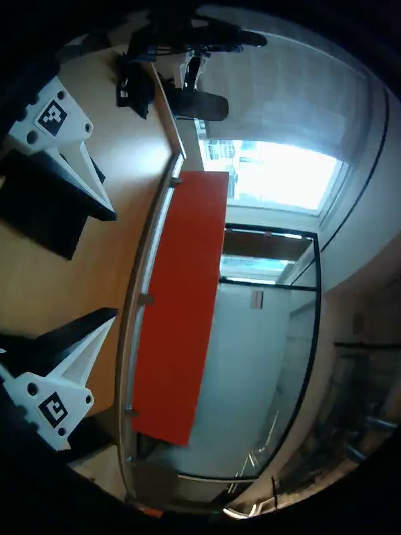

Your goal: Fold towel

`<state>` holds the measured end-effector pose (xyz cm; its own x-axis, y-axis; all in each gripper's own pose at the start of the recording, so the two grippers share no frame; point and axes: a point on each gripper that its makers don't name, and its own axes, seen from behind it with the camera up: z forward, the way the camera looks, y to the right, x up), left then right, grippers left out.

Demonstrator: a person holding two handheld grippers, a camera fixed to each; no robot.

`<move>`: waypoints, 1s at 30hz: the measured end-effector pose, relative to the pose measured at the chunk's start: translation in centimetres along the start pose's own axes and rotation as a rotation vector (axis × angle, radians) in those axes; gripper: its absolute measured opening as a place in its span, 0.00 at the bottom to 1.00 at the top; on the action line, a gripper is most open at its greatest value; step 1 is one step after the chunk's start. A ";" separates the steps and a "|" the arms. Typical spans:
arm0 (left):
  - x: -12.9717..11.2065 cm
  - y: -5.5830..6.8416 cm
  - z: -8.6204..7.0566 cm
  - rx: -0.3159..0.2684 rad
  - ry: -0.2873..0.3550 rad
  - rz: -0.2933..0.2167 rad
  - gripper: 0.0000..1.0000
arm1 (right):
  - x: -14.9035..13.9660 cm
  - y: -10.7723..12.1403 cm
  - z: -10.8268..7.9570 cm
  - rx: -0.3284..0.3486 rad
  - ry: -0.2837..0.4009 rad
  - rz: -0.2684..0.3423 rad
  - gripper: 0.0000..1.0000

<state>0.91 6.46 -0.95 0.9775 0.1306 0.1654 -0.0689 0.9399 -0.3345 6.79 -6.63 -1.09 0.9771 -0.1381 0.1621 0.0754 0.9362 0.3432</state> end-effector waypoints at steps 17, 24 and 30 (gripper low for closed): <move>-3.9 2.2 0.8 -0.127 -0.108 0.040 0.78 | -3.6 -4.1 1.2 0.167 -0.139 -0.070 1.00; -6.1 3.0 1.1 -0.135 -0.131 0.048 0.78 | -5.7 -5.0 1.4 0.187 -0.164 -0.063 1.00; -8.5 4.0 1.3 -0.147 -0.158 0.043 0.78 | -7.6 -5.5 1.6 0.194 -0.179 -0.061 1.00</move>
<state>-7.90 9.51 -2.44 0.9303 0.2285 0.2870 -0.0694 0.8778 -0.4739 -1.32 -11.27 -2.76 0.9196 -0.2639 0.2910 0.0769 0.8473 0.5255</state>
